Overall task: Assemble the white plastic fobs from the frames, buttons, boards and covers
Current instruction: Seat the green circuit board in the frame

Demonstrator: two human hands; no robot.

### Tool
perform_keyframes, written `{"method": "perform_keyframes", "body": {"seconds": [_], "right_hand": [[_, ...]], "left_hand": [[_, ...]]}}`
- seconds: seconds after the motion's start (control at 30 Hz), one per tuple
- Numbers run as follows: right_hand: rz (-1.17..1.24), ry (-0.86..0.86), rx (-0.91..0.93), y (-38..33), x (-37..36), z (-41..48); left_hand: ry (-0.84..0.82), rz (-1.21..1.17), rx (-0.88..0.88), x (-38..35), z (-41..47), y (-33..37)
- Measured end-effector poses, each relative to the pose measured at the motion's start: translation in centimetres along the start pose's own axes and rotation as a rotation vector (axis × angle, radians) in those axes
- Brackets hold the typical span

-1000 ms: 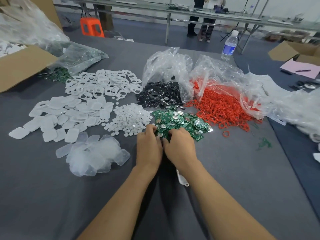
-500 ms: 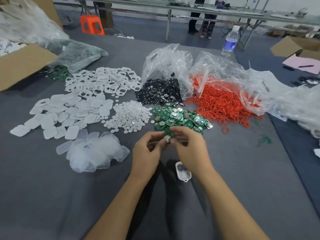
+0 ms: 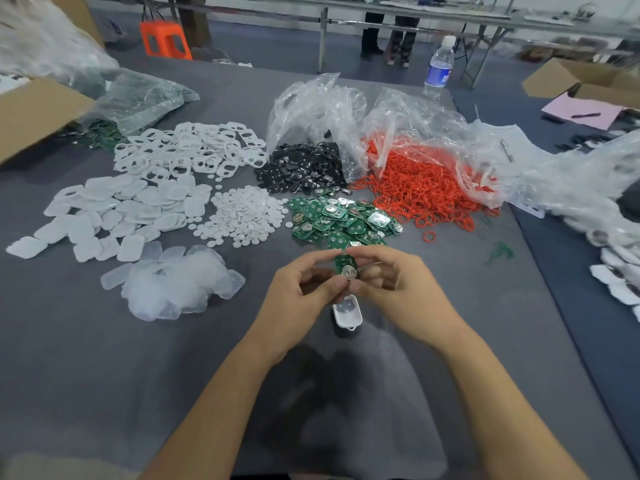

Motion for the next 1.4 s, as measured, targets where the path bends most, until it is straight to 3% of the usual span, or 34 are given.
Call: {"method": "perform_keyframes", "body": {"seconds": [0.3,0.57,0.8,1.4], "right_hand": [[-0.236,0.067,0.054,1.3,0.6,-0.6],[-0.424,0.018,0.108,2.7,-0.1,-1.1],[-0.534,-0.063,0.184,3.1,-0.7,-1.5],[-0.588,-0.088,0.165,3.2,-0.7,-1.8]], "left_hand": [[-0.04,0.282,-0.102,0.2,-0.6,-0.2],[0.006,0.736,-0.319,0.4,-1.7,0.0],[0.011,0.822,-0.361,0.3,-2.2,-1.1],[-0.008,0.869,-0.345,0.5,-2.2,-1.7]]}}
Point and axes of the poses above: each hand's wrist, its own z-axis towards the middle knuckle, its own x-axis out of the back of the hand, y = z × x, the point moved 8 cm from there along z, towards the middle knuckle, and after that the axes turned 9 degrees about y, right-handed, at the moved point
